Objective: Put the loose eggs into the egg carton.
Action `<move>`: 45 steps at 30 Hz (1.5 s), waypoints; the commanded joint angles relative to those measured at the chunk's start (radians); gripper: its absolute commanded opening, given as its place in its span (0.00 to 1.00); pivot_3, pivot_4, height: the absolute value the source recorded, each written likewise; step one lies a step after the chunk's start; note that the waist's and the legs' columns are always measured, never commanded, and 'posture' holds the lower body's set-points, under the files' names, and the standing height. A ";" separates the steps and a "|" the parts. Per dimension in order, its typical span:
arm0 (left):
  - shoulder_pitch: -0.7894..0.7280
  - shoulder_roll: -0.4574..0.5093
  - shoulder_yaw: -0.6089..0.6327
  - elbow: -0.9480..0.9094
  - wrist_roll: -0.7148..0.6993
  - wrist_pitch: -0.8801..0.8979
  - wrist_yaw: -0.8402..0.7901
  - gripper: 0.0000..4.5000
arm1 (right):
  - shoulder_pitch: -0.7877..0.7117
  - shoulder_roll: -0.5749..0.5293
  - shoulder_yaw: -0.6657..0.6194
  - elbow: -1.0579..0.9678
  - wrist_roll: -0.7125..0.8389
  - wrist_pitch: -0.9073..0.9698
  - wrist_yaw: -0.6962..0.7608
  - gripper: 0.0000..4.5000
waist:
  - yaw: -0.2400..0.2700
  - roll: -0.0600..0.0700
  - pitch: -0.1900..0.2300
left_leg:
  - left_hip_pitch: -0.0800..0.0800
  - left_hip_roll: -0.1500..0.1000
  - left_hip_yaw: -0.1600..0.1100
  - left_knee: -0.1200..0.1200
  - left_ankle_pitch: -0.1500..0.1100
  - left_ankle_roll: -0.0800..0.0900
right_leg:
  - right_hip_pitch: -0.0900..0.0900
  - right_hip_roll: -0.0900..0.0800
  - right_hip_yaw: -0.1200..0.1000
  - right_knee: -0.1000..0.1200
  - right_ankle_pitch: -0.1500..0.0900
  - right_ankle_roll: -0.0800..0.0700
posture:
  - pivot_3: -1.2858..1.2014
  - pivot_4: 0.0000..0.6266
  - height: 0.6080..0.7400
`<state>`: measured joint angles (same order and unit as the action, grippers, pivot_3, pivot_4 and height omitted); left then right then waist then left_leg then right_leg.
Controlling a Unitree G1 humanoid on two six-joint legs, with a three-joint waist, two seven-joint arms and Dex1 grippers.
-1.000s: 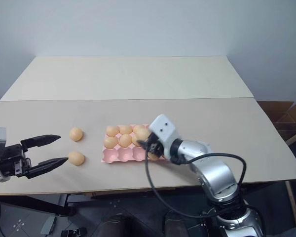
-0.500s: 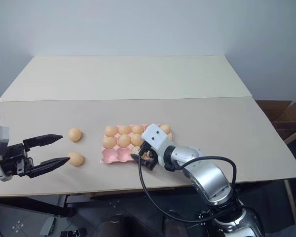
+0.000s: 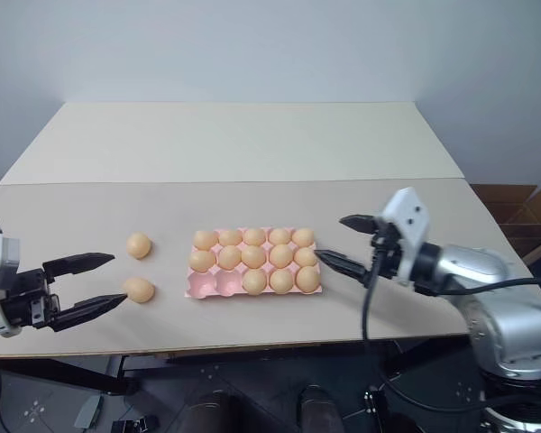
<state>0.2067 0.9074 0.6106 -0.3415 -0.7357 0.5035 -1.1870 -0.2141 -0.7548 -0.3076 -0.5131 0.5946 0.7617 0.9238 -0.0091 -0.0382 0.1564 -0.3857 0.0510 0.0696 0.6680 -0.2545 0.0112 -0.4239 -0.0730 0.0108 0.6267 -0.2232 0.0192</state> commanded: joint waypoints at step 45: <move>-0.109 -0.276 -0.321 -0.190 0.194 0.354 0.761 0.56 | 0.141 -0.085 -0.061 -0.044 0.074 -0.146 0.037 1.00 | 0.019 0.000 -0.002 | 0.001 -0.003 -0.003 0.002 0.000 0.000 | 0.002 -0.001 0.003 0.000 0.002 0.002 | 0.52 0.24 1.00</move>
<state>0.0931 0.6140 0.2919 -0.4936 -0.5573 0.9094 -0.3976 -0.0713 -0.8324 -0.3293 -0.5242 0.6496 0.6346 0.9695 0.0095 -0.0378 0.1549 -0.3853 0.0479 0.0669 0.6703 -0.2543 0.0116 -0.4224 -0.0746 0.0139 0.6266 -0.2209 0.0214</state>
